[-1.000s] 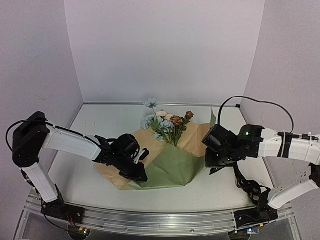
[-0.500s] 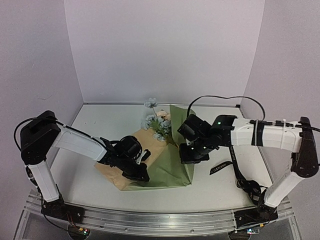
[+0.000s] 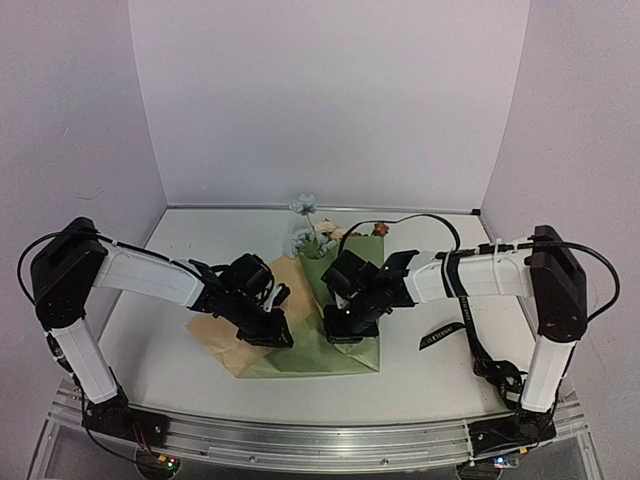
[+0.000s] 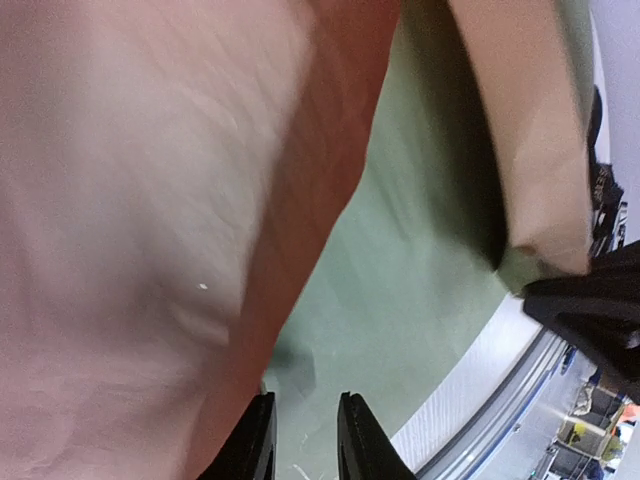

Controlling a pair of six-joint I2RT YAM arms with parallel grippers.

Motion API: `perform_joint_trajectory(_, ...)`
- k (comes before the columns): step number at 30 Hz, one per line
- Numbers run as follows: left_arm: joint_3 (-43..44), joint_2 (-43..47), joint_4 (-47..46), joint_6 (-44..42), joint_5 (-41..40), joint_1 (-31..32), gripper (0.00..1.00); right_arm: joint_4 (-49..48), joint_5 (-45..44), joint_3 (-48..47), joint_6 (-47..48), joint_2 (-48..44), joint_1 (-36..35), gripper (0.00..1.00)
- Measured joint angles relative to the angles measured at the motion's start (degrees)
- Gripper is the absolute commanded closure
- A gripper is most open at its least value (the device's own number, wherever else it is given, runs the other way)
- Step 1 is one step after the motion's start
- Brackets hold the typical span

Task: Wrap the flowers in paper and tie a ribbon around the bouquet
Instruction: Fold the one-fourth-folded wrapping paper at the center of the board.

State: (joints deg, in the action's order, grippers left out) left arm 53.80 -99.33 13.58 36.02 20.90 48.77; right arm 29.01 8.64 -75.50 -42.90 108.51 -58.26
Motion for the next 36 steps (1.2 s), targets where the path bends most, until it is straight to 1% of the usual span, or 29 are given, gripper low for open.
perform_joint_trajectory(3,1.5,1.7,0.0,1.6,2.6,-4.9,0.54,-2.2,0.7,0.0,0.0,0.9,0.0,1.00)
perform_joint_trajectory(5,3.6,1.7,-0.2,2.7,4.8,-8.4,0.47,-3.6,1.3,0.2,0.0,1.6,0.0,1.00)
perform_joint_trajectory(7,6.5,1.3,-0.2,3.7,7.1,-11.4,0.43,-4.8,1.6,0.5,0.0,2.3,0.0,1.00)
perform_joint_trajectory(11,14.1,-2.7,-0.5,3.9,10.3,-13.9,0.38,-5.9,1.7,1.2,0.5,3.1,0.0,1.00)
perform_joint_trajectory(15,20.1,-8.6,-0.5,3.1,12.7,-14.1,0.39,-6.4,1.7,1.3,1.1,3.1,0.0,1.00)
perform_joint_trajectory(20,22.9,-14.6,0.9,2.2,13.8,-14.1,0.45,-6.8,2.0,1.3,1.7,3.3,0.0,1.00)
perform_joint_trajectory(26,25.5,-19.2,1.4,1.4,16.1,-15.0,0.59,-7.2,2.2,1.5,2.7,3.5,0.0,1.00)
perform_joint_trajectory(30,26.2,-20.3,1.2,1.3,18.3,-16.1,0.73,-7.5,3.0,2.1,3.8,3.5,0.2,0.97)
perform_joint_trajectory(33,26.7,-21.3,0.8,0.9,19.7,-16.9,0.82,-7.5,3.8,2.5,4.7,3.5,0.5,0.92)
perform_joint_trajectory(36,26.9,-22.5,0.7,0.1,20.9,-17.4,0.93,-7.5,4.6,2.6,5.5,3.5,0.7,0.82)
